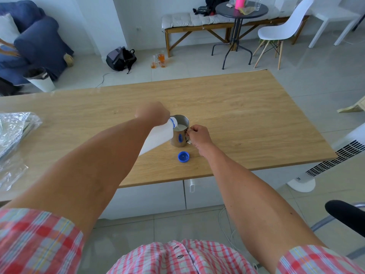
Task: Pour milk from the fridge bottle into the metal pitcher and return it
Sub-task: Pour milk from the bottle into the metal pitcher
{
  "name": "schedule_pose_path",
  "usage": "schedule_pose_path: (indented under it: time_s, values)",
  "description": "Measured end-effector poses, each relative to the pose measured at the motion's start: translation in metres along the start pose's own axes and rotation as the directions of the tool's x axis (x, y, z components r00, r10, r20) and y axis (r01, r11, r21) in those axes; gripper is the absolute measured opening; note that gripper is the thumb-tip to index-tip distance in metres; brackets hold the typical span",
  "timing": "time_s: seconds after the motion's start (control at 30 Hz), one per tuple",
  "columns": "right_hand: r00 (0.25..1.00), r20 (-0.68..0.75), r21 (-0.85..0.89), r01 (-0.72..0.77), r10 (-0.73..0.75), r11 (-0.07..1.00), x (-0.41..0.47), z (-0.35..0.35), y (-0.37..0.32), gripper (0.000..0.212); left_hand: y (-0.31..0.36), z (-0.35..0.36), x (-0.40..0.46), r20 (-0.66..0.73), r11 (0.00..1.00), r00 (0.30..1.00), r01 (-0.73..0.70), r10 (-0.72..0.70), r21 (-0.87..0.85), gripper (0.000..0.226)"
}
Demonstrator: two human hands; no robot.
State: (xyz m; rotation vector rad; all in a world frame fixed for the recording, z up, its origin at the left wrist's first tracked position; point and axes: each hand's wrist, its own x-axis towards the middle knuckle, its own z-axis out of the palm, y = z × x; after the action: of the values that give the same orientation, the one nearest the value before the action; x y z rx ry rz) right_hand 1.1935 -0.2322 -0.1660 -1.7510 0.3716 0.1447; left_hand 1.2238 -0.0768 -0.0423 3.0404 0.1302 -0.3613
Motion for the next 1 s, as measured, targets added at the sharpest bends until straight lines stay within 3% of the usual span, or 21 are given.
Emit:
schedule_pose_path:
  time_s: [1.0]
  values:
    - [1.0,0.003,0.017,-0.008,0.008,1.0,0.0021,0.0006,0.0017,0.016,0.0016,-0.0012,-0.0018,-0.002,1.0,1.0,-0.001,0.001,0.01,0.021]
